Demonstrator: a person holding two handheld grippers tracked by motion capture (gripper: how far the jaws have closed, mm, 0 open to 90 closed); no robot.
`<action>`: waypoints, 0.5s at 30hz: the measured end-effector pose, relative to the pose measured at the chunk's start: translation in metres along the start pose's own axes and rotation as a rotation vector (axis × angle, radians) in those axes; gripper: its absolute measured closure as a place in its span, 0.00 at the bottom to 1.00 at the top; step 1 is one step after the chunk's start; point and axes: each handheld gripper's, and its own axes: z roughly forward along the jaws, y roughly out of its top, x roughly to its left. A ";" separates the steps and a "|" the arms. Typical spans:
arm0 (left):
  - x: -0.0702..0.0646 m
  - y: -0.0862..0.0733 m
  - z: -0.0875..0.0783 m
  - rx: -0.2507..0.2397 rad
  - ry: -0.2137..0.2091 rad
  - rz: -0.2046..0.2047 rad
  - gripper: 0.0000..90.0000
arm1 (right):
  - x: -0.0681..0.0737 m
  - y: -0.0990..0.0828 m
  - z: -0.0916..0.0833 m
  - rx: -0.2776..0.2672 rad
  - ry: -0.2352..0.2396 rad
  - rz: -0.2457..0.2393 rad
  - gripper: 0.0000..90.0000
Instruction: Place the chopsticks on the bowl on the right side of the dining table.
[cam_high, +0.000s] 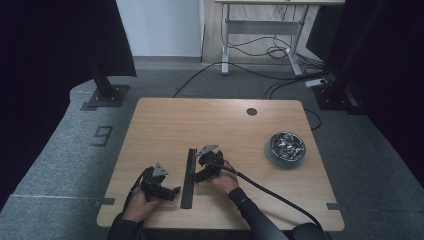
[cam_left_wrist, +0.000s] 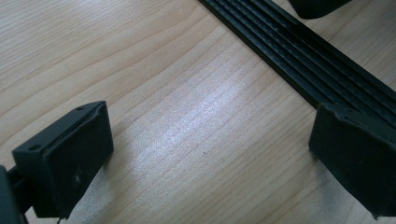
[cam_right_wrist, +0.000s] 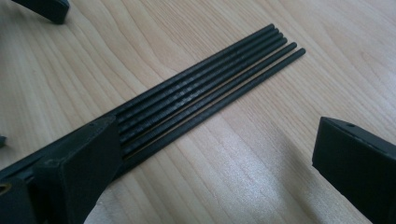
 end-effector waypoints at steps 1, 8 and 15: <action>0.000 0.000 0.000 0.000 0.000 0.000 0.00 | 0.000 0.000 0.001 0.003 -0.002 -0.002 0.01; 0.000 0.000 0.000 -0.001 0.000 -0.002 0.00 | 0.001 -0.002 0.004 0.000 -0.003 0.004 0.02; 0.000 0.000 0.000 -0.001 0.000 -0.001 0.00 | 0.000 -0.004 0.006 0.017 -0.013 0.004 0.02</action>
